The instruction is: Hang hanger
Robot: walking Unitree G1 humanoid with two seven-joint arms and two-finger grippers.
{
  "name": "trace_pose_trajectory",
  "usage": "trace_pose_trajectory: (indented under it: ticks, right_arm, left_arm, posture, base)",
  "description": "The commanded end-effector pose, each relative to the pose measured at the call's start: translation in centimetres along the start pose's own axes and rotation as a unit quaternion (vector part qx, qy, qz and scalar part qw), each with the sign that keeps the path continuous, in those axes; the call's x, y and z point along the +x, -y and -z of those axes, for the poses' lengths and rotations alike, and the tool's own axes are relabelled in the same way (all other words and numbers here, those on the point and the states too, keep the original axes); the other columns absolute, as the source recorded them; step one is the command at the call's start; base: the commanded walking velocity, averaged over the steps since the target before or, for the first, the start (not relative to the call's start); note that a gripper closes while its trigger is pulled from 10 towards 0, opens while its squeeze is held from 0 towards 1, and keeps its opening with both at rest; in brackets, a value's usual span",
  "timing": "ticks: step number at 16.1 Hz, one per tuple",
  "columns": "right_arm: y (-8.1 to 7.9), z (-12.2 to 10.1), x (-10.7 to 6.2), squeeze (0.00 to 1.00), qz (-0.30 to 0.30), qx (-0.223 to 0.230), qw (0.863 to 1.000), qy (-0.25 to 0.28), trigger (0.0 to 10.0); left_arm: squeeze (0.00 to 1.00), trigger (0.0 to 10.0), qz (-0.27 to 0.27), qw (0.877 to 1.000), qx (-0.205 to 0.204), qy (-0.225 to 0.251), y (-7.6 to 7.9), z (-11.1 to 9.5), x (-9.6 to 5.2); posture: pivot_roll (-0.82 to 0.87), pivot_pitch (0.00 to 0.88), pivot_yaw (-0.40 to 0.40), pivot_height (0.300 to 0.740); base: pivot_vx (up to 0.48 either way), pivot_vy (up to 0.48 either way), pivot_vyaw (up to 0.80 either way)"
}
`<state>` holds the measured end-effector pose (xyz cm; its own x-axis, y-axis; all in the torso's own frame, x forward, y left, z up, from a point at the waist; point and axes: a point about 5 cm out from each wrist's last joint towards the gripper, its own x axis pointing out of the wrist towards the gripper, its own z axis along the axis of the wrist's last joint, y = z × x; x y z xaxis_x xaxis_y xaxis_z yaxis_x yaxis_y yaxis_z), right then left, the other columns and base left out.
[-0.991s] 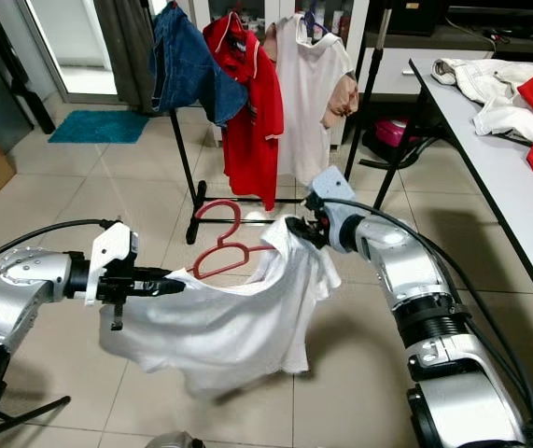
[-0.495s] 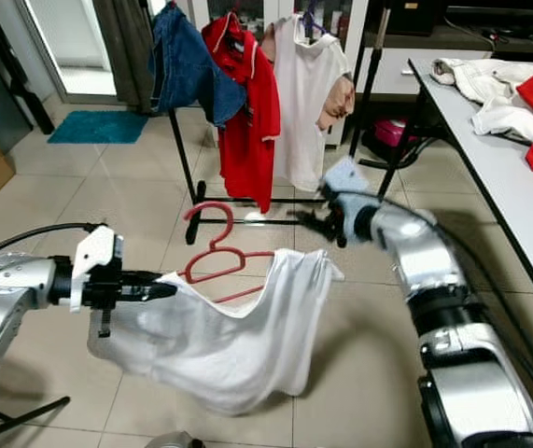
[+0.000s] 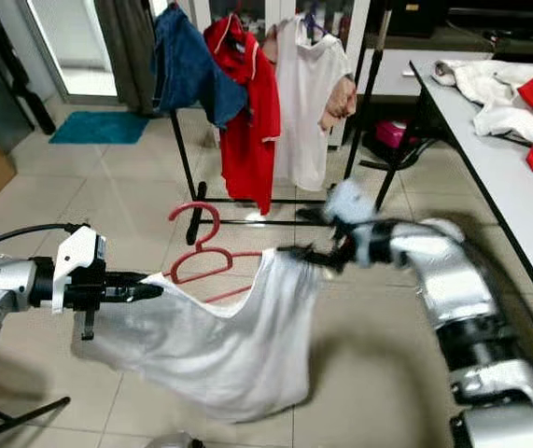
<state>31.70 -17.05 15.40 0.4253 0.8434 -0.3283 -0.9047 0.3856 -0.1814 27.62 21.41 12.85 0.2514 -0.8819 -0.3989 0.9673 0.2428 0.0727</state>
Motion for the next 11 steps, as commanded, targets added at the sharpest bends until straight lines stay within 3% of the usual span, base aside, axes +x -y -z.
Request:
trace_pose_trajectory:
  ticks: [1, 4, 5, 6, 11]
  right_arm:
    - [-0.3, -1.0, 0.6, 0.00, -0.008, -0.014, 1.000, 0.017, 10.0]
    - [-1.6, -2.0, 3.2, 0.00, -0.023, -0.001, 0.998, 0.050, 10.0]
    - [-2.3, -2.2, 3.6, 0.00, -0.052, 0.007, 0.997, 0.056, 7.4]
    - [-3.2, -2.3, 3.8, 0.00, -0.090, 0.016, 0.994, 0.059, 0.0]
    - [-4.6, -1.8, 4.1, 0.00, -0.142, 0.022, 0.989, 0.036, 0.0]
  left_arm:
    - [0.00, 0.0, 0.000, 1.000, 0.023, 0.007, -0.2, -1.0, -0.3]
    - [0.00, 0.0, 0.009, 1.000, 0.024, 0.013, -0.1, -1.3, 0.3]
    - [0.00, 0.0, 0.009, 1.000, 0.026, 0.012, -0.2, -1.4, 0.3]
    - [0.00, 0.0, 0.004, 1.000, 0.029, 0.011, -0.4, -1.4, 0.2]
    - [0.00, 0.0, -0.009, 0.999, 0.029, 0.013, -0.7, -1.5, 0.0]
  posture:
    - [0.00, 0.000, 0.057, 0.740]
    - [0.00, 0.000, 0.061, 0.740]
    - [0.01, 0.000, 0.059, 0.740]
    - [0.01, 0.000, 0.059, 0.740]
    - [0.01, 0.000, 0.050, 0.740]
  base:
    - [0.000, 0.000, 0.00]
    - [0.000, 0.000, 0.00]
    - [0.000, 0.000, 0.00]
    - [0.000, 0.000, 0.00]
    - [0.000, 0.000, 0.00]
